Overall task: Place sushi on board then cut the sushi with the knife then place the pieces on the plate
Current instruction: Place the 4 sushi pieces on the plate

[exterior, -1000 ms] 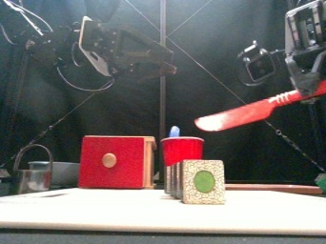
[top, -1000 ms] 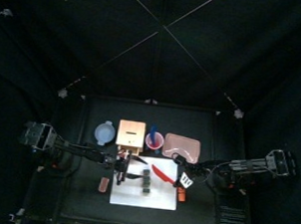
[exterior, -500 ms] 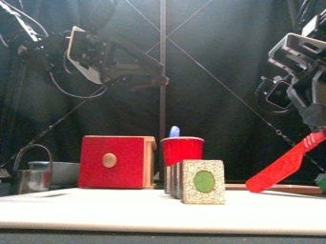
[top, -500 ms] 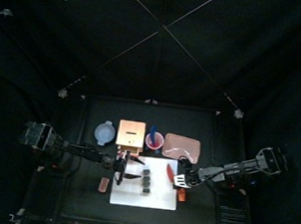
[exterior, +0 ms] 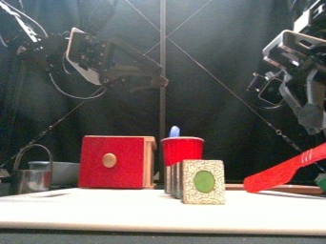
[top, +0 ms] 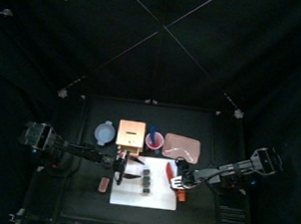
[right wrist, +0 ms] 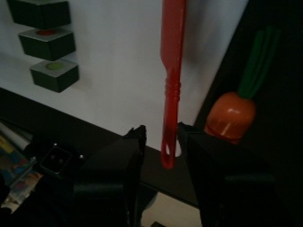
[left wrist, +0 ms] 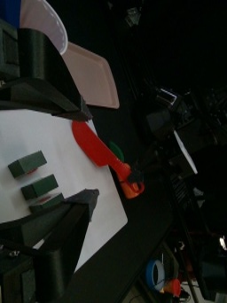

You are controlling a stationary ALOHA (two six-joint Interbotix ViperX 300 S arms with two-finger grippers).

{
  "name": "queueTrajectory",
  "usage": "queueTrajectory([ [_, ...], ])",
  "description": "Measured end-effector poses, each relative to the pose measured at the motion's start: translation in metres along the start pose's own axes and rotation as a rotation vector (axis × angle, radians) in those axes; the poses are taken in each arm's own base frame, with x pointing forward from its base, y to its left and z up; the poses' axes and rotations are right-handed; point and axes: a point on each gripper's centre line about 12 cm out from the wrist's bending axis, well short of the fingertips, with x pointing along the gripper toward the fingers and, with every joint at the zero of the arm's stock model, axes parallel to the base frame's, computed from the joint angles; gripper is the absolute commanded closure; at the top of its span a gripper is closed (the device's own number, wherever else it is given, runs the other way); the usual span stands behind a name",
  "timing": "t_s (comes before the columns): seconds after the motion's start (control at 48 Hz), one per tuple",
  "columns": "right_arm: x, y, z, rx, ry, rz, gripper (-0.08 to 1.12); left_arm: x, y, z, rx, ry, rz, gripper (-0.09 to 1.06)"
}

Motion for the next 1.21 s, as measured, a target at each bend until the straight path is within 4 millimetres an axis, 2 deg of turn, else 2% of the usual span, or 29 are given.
queueTrajectory([
  [0.104,-0.001,-0.002,-0.001,-0.048,-0.011,-0.034,0.31,0.0,0.0,0.0,-0.002,0.0,0.002,0.02],
  [0.188,-0.005,0.005,0.007,-0.146,-0.069,-0.02,0.31,0.0,0.0,-0.001,-0.003,0.004,0.003,0.02],
  [0.333,-0.021,0.031,0.041,-0.475,-0.194,0.016,0.31,0.0,0.003,-0.001,-0.01,0.005,0.013,0.02],
  [0.5,-0.03,0.049,0.076,-0.814,-0.19,0.0,0.31,-0.001,0.01,-0.003,-0.048,0.015,0.055,0.02],
  [0.646,-0.015,0.071,0.096,-1.102,-0.161,-0.004,0.3,-0.013,0.03,-0.001,-0.093,0.01,0.136,0.02],
  [0.792,0.02,0.093,0.105,-1.276,-0.107,-0.028,0.21,-0.035,0.047,-0.012,-0.11,0.039,0.203,0.02],
  [0.854,0.032,0.1,0.11,-1.304,-0.095,-0.041,0.18,-0.045,0.054,-0.017,-0.116,0.053,0.229,0.02],
  [0.979,0.041,0.113,0.117,-1.33,-0.111,-0.054,0.17,-0.062,0.061,-0.023,-0.122,0.066,0.265,0.02],
  [1.208,0.053,0.114,0.121,-1.336,-0.101,-0.076,0.17,-0.078,0.064,-0.024,-0.132,0.066,0.293,0.02],
])
